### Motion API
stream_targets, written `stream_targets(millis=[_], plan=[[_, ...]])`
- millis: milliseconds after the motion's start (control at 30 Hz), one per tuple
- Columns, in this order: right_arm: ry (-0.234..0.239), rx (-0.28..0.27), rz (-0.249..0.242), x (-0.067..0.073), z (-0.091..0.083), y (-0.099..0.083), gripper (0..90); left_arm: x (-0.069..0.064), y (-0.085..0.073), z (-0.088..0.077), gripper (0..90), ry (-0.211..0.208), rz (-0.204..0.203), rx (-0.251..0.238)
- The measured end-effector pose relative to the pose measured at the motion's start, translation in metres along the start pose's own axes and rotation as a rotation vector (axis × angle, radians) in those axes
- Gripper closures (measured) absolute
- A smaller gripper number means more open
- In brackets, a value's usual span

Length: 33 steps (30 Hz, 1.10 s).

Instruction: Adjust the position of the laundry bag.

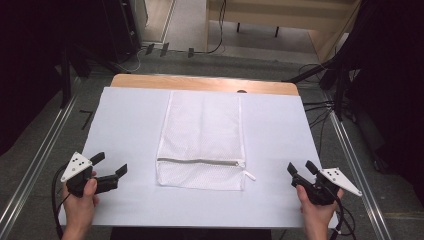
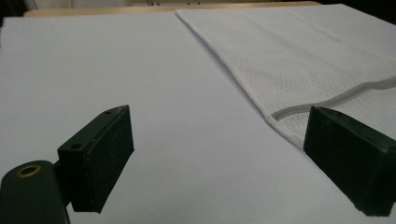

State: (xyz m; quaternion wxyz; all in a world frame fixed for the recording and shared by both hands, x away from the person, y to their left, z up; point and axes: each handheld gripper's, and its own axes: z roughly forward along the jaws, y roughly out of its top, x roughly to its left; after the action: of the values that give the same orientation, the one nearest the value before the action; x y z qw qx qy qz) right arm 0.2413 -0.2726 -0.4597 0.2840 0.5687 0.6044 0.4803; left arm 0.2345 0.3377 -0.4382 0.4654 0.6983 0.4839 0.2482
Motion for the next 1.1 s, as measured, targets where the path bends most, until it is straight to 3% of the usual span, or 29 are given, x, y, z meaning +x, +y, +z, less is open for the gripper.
stream_targets(millis=[133,233,267,333,367,467,533,600,633,733,767,867,933,967,1000,1100], plan=[[0.034,0.032,-0.020,0.010,0.002,0.000,39.2,-0.003,0.000,-0.004,15.0,0.018,0.000,-0.015],[0.076,0.049,-0.019,0.024,0.012,-0.001,44.5,-0.002,-0.004,-0.005,14.8,0.013,-0.017,-0.007],[0.119,0.074,-0.002,0.033,0.021,-0.003,46.4,-0.002,-0.005,-0.004,15.4,0.015,-0.011,-0.007],[0.146,0.102,-0.014,0.047,0.031,-0.003,46.9,-0.003,-0.005,-0.004,15.7,0.011,-0.008,-0.004],[0.146,0.102,-0.014,0.047,0.031,-0.003,46.9,-0.004,-0.005,-0.004,15.7,0.004,-0.010,-0.001],[0.155,0.145,-0.042,0.072,0.041,-0.005,47.4,-0.009,-0.007,0.001,17.1,-0.022,-0.024,0.020],[0.186,0.168,-0.076,0.095,0.043,-0.007,48.1,-0.016,-0.008,0.005,23.6,-0.009,-0.018,0.045],[0.199,0.178,-0.080,0.100,0.043,-0.008,48.3,-0.020,-0.008,0.007,23.7,-0.006,-0.016,0.054],[0.219,0.207,-0.089,0.111,0.044,-0.012,48.1,-0.022,-0.008,0.008,23.6,-0.010,-0.016,0.059],[0.212,0.235,-0.091,0.117,0.045,-0.016,48.4,-0.028,-0.007,0.009,23.6,-0.026,0.000,0.064],[0.178,0.263,-0.094,0.119,0.047,-0.019,48.9,-0.029,-0.007,0.009,23.6,-0.027,0.001,0.064],[0.162,0.319,-0.084,0.124,0.045,-0.027,49.8,-0.032,-0.008,0.012,23.8,-0.033,0.009,0.075],[0.167,0.326,-0.084,0.125,0.044,-0.028,49.8,-0.032,-0.008,0.013,23.8,-0.039,0.013,0.081],[0.172,0.338,-0.092,0.128,0.040,-0.031,50.4,-0.033,-0.008,0.014,23.8,-0.043,0.013,0.082],[0.138,0.350,-0.126,0.135,0.035,-0.035,51.9,-0.034,-0.008,0.014,23.8,-0.043,0.013,0.083],[0.115,0.365,-0.150,0.141,0.033,-0.040,54.9,-0.035,-0.008,0.015,23.8,-0.043,0.011,0.084]])
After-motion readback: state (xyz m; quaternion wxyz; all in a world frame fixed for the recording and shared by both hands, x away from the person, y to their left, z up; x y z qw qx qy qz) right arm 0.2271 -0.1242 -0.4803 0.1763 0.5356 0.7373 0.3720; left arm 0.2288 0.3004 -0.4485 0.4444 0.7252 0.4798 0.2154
